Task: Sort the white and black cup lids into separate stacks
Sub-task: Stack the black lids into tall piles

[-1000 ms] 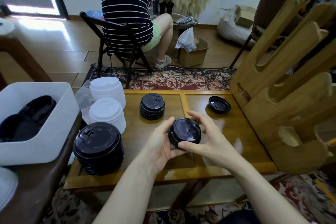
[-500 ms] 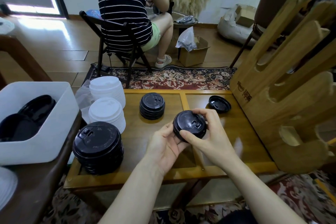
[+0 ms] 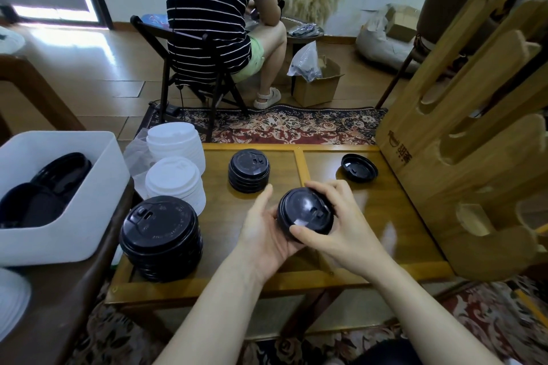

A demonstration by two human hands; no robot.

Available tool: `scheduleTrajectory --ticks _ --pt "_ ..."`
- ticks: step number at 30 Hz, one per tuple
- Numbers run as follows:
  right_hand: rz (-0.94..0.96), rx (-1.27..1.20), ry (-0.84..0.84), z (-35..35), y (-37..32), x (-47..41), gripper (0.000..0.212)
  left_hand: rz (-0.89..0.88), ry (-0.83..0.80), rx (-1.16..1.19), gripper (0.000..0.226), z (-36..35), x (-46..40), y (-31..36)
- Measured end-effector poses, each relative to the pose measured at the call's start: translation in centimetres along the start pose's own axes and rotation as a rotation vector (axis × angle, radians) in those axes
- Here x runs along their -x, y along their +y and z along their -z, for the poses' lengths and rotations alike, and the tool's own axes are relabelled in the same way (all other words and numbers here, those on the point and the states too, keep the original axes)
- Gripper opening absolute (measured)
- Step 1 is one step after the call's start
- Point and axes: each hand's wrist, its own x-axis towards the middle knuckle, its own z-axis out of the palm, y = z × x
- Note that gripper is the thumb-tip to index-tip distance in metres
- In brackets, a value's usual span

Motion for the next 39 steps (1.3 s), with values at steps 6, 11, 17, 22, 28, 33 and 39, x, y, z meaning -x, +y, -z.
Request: scheduleTrajectory --ticks 6,11,17,22,28,33,39 --pt "0.027 0.034 0.153 -0.4 -0.1 -0.1 0.072 -0.050 -0.001 0.087 0.040 -0.4 0.0 -0.5" --pt "-0.131 0.025 0.100 -0.6 0.0 -0.1 0.088 -0.116 0.029 0.051 0.045 -0.8 -0.1 -1.1" --pt "-0.441 -0.543 0.062 0.3 0.4 -0.5 0.039 -0.211 0.066 0.039 0.020 -0.8 -0.2 -0.8" --pt "-0.457 -0.616 0.071 0.5 1.0 -0.5 0.024 -0.244 0.141 -0.029 0.019 -0.7 -0.7 -1.0" --pt "-0.397 -0.454 0.044 1.0 1.4 -1.4 0.028 -0.250 0.190 -0.016 0.019 -0.7 -0.8 -0.7" --pt "-0.250 0.444 0.348 3.7 5.6 -5.3 0.044 -0.279 0.226 -0.031 0.022 -0.2 -0.7 0.1" --pt "-0.383 0.884 0.212 3.6 8.9 -7.1 0.026 -0.263 0.197 -0.024 0.024 0.1 -0.8 0.9"
